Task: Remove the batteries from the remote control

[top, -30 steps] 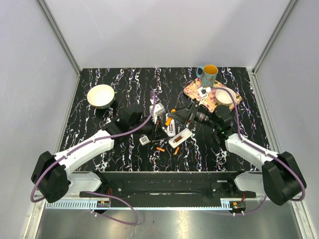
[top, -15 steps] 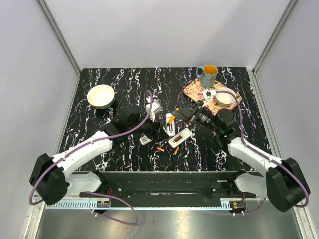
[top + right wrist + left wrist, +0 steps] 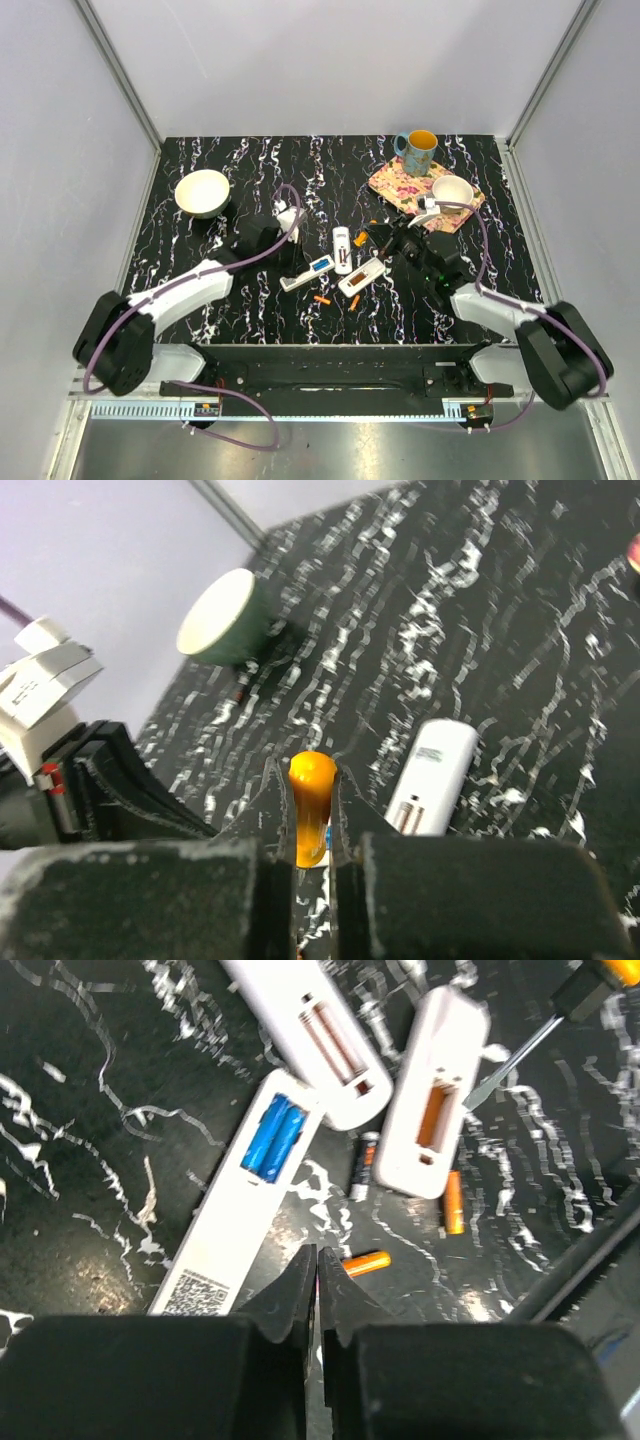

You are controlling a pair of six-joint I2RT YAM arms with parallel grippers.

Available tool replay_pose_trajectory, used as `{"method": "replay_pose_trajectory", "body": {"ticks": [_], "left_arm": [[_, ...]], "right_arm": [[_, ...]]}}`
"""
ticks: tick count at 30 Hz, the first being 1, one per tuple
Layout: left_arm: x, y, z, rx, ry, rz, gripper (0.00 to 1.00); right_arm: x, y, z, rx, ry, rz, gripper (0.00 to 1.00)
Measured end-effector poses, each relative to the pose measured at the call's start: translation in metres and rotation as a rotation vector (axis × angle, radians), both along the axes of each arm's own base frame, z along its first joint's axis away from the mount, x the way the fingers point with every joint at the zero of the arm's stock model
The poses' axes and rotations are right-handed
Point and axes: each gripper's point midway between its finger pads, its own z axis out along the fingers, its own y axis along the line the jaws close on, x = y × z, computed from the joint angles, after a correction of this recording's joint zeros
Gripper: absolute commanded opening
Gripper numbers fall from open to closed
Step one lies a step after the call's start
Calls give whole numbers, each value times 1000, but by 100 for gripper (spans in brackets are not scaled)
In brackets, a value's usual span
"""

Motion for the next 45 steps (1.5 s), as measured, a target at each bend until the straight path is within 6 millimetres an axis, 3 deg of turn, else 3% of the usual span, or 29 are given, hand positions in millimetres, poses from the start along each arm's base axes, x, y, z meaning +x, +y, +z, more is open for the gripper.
{"method": "replay_pose_trajectory", "body": {"ticks": [3, 6, 12, 18, 37, 45], "left_arm": [[3, 6, -28, 63, 58, 35, 0], [4, 11, -48, 108, 102, 57, 0], [3, 16, -75, 164, 165, 76, 0], [11, 12, -74, 162, 155, 85, 0], [15, 9, -75, 154, 153, 87, 0], [20, 5, -74, 142, 144, 90, 0]], "right_arm": [[12, 2, -31, -41, 56, -43, 0], [13, 16, -48, -88, 44, -48, 0], [13, 47, -43, -129, -67, -35, 0], [22, 50, -38, -147, -127, -80, 0], [29, 50, -72, -229, -95, -124, 0], [31, 49, -73, -216, -91, -139, 0]]}}
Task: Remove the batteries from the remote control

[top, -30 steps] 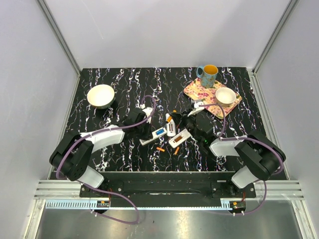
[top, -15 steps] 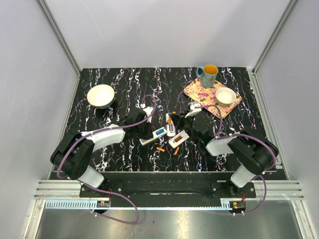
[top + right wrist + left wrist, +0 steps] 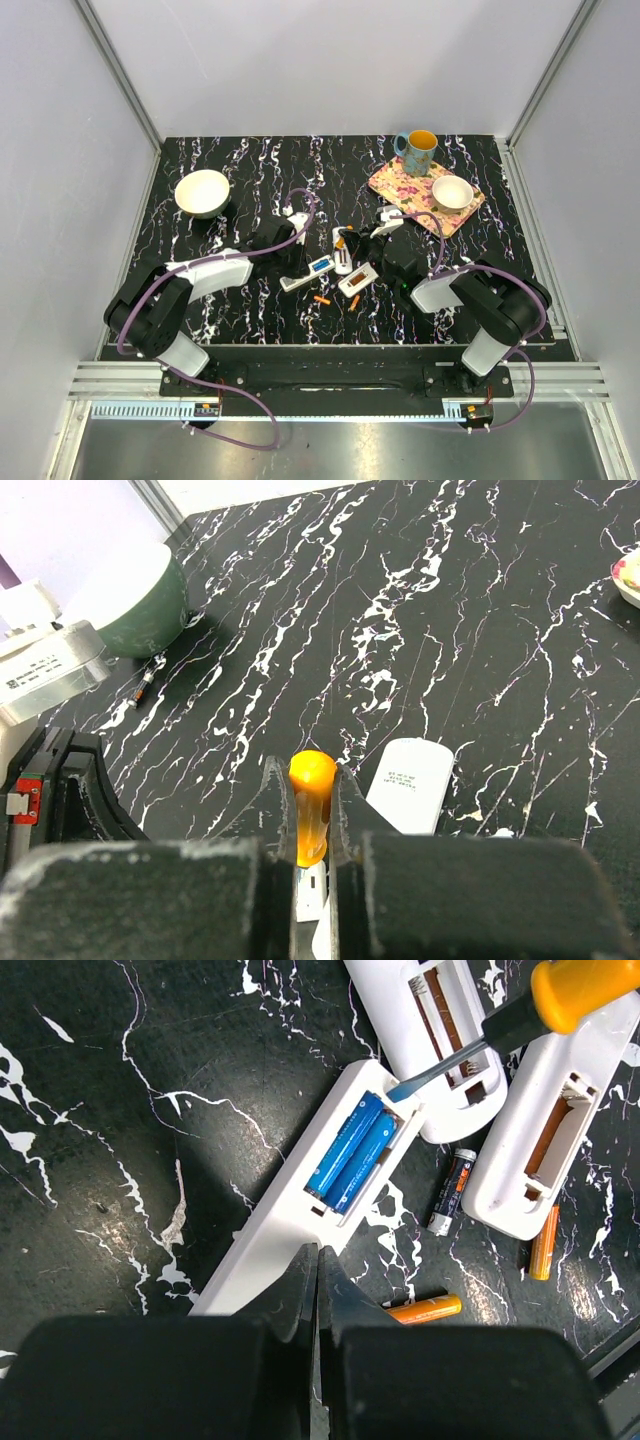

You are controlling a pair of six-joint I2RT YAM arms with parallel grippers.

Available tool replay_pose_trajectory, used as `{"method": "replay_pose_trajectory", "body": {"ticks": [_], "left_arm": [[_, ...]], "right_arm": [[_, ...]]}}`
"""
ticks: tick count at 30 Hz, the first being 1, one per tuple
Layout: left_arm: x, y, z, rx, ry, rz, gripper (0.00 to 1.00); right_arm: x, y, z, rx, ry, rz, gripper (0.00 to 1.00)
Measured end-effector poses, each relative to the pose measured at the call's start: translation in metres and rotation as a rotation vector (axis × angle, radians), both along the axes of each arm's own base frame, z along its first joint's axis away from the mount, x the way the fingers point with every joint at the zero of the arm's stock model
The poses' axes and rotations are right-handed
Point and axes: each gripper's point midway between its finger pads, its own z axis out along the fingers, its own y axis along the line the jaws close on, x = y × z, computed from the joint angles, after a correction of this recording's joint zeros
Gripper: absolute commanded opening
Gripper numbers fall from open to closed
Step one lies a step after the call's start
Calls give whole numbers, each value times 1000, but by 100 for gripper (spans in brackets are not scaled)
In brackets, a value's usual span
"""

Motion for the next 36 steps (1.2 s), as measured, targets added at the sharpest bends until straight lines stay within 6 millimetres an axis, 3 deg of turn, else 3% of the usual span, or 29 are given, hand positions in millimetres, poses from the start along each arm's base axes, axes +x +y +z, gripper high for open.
{"method": "replay_pose_trajectory", "body": {"ticks": [27, 36], "left_arm": [[9, -6, 0, -16, -11, 8, 0], [11, -8, 0, -20, -14, 10, 0]], "right_arm": [[-6, -2, -7, 51, 47, -6, 0], [-2, -9, -13, 155, 97, -33, 0]]}}
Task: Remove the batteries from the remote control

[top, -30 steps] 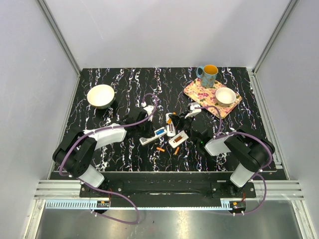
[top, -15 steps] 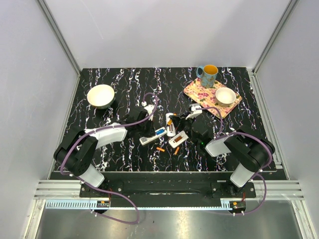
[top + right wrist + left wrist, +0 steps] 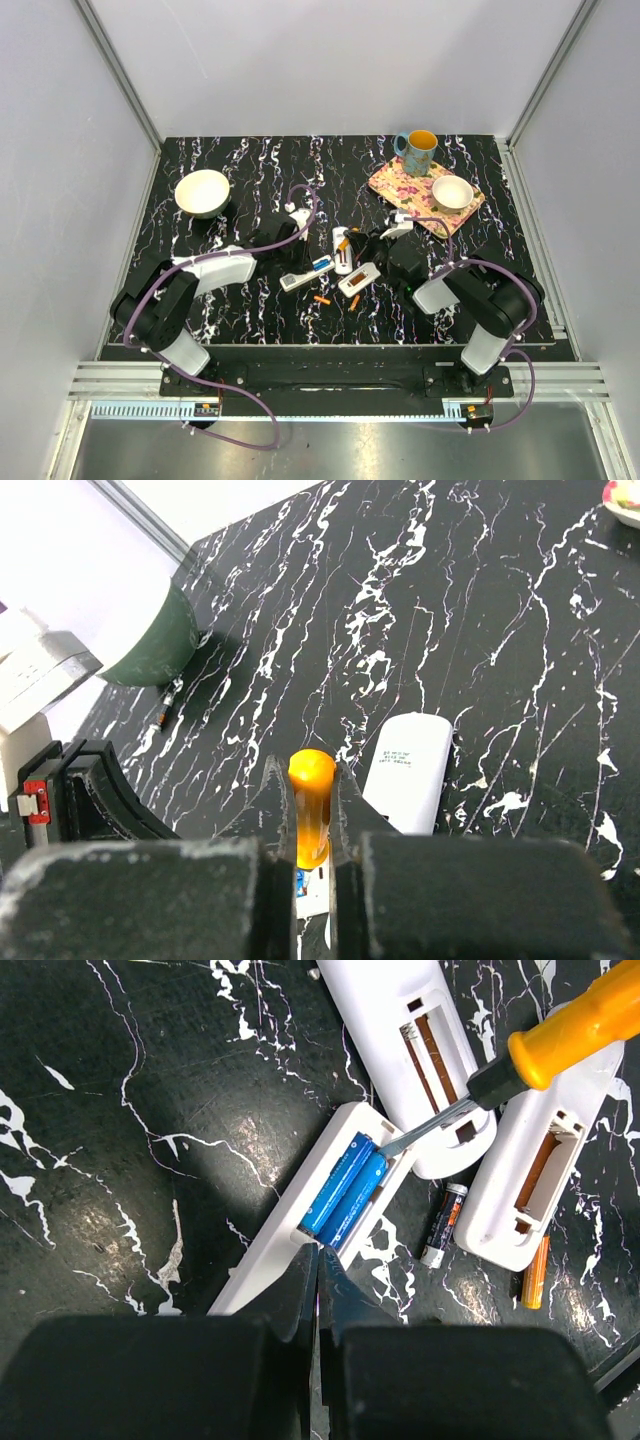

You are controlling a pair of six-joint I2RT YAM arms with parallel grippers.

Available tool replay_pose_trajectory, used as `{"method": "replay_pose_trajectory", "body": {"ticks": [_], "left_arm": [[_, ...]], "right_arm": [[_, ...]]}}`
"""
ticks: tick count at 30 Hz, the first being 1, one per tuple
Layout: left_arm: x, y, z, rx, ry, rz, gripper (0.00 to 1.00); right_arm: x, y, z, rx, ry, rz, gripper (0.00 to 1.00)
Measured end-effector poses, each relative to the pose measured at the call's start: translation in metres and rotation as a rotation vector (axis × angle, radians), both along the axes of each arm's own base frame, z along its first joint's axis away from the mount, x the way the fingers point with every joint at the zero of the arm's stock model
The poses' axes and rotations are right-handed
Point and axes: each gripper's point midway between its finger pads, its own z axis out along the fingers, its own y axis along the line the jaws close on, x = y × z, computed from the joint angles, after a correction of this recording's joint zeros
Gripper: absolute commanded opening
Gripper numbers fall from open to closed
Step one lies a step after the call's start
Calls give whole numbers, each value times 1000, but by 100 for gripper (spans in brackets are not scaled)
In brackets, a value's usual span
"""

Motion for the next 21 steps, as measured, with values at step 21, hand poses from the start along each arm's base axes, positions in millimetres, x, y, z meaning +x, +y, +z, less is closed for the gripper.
{"method": "replay_pose_trajectory", "body": {"ticks": [21], "left_arm": [[6, -6, -3, -6, 14, 9, 0]], "right_arm": [[16, -21, -32, 309, 244, -2, 0]]}}
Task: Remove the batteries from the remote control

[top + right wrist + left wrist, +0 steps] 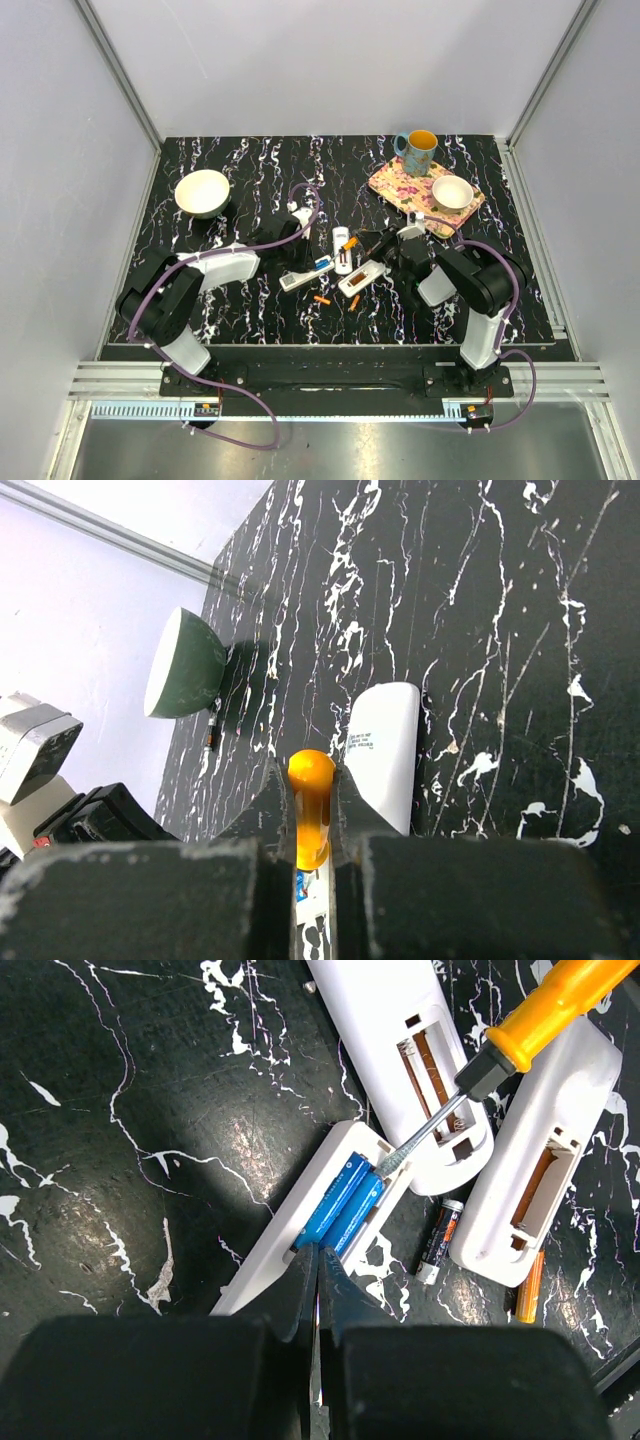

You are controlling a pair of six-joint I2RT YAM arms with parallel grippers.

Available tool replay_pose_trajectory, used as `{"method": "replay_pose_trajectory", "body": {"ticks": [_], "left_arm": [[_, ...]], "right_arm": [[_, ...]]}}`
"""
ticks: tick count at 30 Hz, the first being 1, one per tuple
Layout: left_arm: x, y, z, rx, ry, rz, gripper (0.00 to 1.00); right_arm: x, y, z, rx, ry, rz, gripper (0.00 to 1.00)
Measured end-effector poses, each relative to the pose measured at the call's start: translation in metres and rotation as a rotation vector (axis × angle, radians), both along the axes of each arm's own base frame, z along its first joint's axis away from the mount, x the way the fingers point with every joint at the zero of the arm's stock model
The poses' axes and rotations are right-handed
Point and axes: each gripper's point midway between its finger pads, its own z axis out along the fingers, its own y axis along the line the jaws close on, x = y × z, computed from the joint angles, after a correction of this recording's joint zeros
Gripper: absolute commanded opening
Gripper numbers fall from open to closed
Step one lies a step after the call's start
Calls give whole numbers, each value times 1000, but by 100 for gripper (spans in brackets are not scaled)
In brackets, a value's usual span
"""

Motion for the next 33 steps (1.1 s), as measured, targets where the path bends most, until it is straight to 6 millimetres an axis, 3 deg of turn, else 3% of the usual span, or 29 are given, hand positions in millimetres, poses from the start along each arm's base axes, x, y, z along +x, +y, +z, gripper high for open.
{"method": "replay_pose_trajectory", "body": {"ticks": [7, 16, 21, 26, 33], "left_arm": [[-2, 3, 3, 5, -3, 10, 0], [-28, 38, 19, 72, -6, 68, 0], [-35, 50, 12, 129, 28, 90, 0], [-36, 60, 2, 181, 48, 122, 0], [-22, 53, 2, 166, 23, 135, 0]], "right_arm": [[0, -1, -5, 40, 41, 8, 0], [-15, 15, -11, 51, 74, 105, 0], [-16, 15, -13, 54, 81, 110, 0], [-17, 16, -13, 57, 84, 111, 0], [-17, 16, -13, 68, 92, 109, 0]]}}
